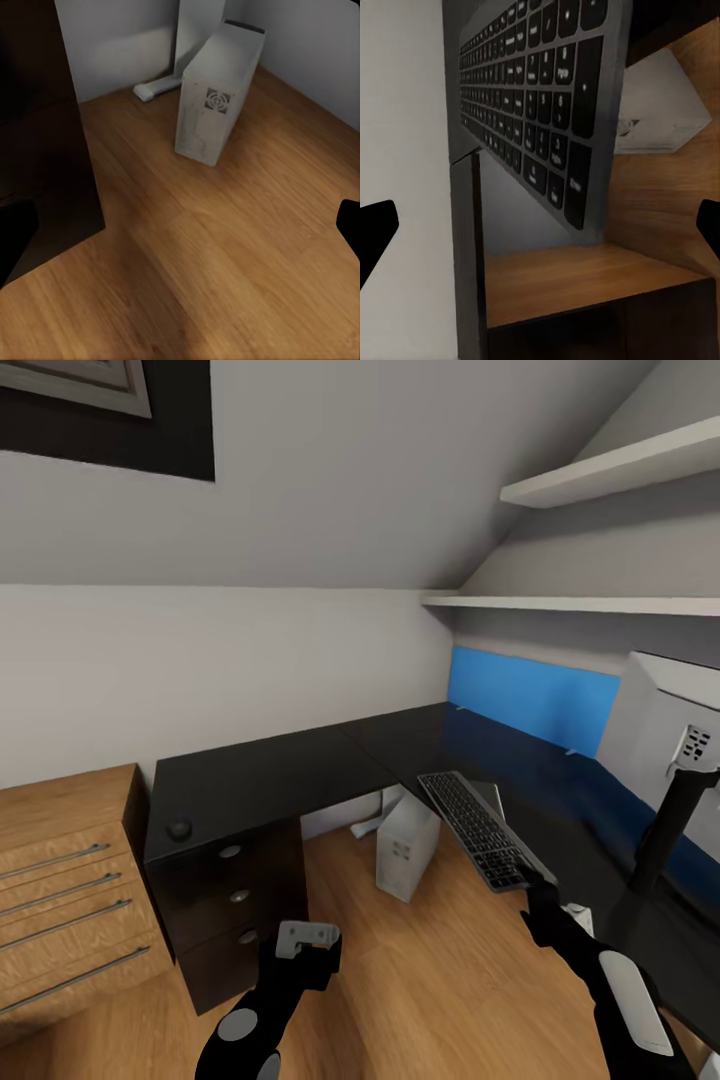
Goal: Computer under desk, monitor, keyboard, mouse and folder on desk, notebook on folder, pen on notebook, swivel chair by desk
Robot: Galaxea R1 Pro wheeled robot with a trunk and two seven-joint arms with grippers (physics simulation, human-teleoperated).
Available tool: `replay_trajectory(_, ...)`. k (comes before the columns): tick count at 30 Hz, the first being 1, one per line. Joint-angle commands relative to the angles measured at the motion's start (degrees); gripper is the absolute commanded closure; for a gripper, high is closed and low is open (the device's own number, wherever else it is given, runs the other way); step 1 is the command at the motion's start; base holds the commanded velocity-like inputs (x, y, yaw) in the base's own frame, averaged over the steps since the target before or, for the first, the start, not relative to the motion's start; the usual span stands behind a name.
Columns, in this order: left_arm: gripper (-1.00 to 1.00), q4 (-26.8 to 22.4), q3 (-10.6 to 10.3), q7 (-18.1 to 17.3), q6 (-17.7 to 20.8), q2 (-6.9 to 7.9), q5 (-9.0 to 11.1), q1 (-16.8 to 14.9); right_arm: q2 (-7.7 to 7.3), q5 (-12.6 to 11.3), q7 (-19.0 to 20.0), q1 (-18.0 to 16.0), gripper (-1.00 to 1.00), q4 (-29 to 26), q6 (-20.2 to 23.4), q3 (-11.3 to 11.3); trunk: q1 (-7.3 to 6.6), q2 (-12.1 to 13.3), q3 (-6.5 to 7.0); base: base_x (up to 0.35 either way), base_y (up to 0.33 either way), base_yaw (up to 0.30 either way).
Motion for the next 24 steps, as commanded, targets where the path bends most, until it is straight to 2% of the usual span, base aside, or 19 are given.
replay_trajectory(1,-1.00,-0.1,-0.1,0.5,0.2,0.01,0.6,0.0,-0.06,-0.6,-0.5,0.0,-1.00,-0.1,0.2,-0.1,0.22,-0.5,-0.25,0.000,0.000,0.000)
replay_trajectory(16,-1.00,0.0,-0.1,0.5,0.2,0.01,0.6,0.0,-0.18,-0.6,-0.5,0.0,-1.00,-0.1,0.2,-0.1,3.52,-6.5,-2.94,0.000,0.000,0.000)
replay_trajectory(24,-1.00,0.0,0.0,0.5,0.2,0.05,0.6,0.0,-0.26,-0.6,-0.5,0.0,-1.00,-0.1,0.2,-0.1,3.52,-6.5,-2.94,0.000,0.000,0.000)
